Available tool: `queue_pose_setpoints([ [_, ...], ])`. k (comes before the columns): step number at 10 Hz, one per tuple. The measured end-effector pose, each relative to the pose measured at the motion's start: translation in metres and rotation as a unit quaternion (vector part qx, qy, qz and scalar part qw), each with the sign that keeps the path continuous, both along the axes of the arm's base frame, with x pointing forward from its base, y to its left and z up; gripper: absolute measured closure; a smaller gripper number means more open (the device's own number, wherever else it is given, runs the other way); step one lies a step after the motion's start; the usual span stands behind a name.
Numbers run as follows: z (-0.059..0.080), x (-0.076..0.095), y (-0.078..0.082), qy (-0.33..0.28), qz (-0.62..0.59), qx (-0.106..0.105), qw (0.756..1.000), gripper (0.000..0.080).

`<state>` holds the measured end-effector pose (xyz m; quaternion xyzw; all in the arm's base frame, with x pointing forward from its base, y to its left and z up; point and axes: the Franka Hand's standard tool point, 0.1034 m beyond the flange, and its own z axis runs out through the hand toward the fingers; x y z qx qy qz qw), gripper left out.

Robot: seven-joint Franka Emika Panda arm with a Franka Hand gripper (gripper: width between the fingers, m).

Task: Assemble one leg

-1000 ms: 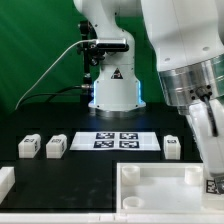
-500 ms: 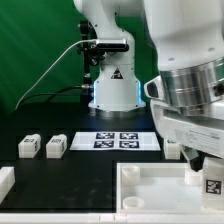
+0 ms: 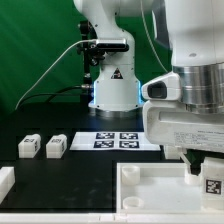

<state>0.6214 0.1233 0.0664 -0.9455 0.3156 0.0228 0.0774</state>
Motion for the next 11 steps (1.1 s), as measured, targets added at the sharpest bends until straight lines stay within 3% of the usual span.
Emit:
queue_pose_setpoints([
  [1,-0.0001,-0.0004,0.0013,0.009,-0.053,0.003,0.999,0.0509],
  [4,0.0009,0.0022,0.0021,0.028,-0.193,0.018,0.981,0.0509],
  [7,0.0000,0.0058,0.0062,0.058,-0.381,0.045,0.922,0.0509],
  [11,-0.0002,0.0053,0.0087,0.088,-0.525,0.044,0.846,0.0509],
])
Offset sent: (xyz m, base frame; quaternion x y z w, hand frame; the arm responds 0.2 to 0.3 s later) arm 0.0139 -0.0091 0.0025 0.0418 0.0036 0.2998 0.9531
